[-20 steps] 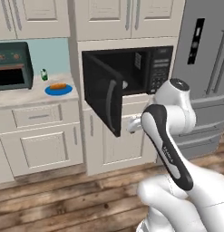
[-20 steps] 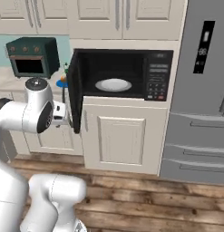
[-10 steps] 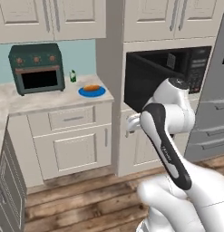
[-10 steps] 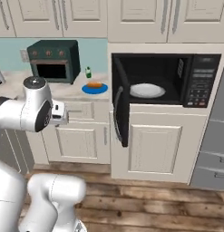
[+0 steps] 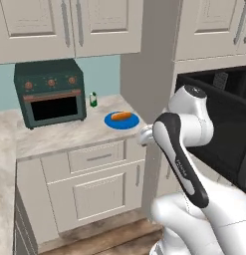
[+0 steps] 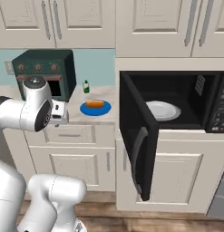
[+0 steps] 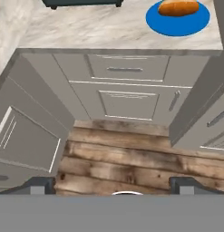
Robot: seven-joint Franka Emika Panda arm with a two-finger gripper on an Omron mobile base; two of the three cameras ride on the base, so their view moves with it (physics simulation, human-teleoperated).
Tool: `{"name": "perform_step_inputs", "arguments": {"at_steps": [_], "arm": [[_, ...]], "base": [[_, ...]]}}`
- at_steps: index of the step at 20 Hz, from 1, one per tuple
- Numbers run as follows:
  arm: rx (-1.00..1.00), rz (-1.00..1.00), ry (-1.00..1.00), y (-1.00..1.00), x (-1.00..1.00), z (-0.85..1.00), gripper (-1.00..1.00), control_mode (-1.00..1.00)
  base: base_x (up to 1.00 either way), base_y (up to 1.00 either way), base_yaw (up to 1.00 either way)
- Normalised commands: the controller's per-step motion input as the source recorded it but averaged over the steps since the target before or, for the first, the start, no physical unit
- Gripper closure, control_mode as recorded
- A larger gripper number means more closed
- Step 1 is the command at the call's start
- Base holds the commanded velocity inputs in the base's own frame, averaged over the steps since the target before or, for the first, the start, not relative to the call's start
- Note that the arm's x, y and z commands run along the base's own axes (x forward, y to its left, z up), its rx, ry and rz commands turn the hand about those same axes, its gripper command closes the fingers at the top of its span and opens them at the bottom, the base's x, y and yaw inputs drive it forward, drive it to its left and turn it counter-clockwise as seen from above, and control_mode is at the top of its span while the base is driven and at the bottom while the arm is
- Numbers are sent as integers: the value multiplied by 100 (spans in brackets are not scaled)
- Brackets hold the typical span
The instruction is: Pick the hotdog bun from the counter and place it in the microwave. Then turn on the microwave.
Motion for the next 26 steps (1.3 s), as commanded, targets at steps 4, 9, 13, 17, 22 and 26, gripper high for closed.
{"name": "perform_step_inputs", "arguments": {"at_steps": [4,9,13,17,22,26], "arm": [[0,0,0,0,0,0,-100,100],[0,0,0,0,0,0,-100,100],[0,0,0,0,0,0,-100,100],[-5,-18,0,9,11,0,-100,-100],[-1,-49,0,0,29,-6,-100,-100],[2,-48,2,-3,45,-9,-100,-100]], "base": [[84,46,-18],[65,47,-21],[55,52,-24],[16,21,-14],[0,0,0],[0,0,0]]}}
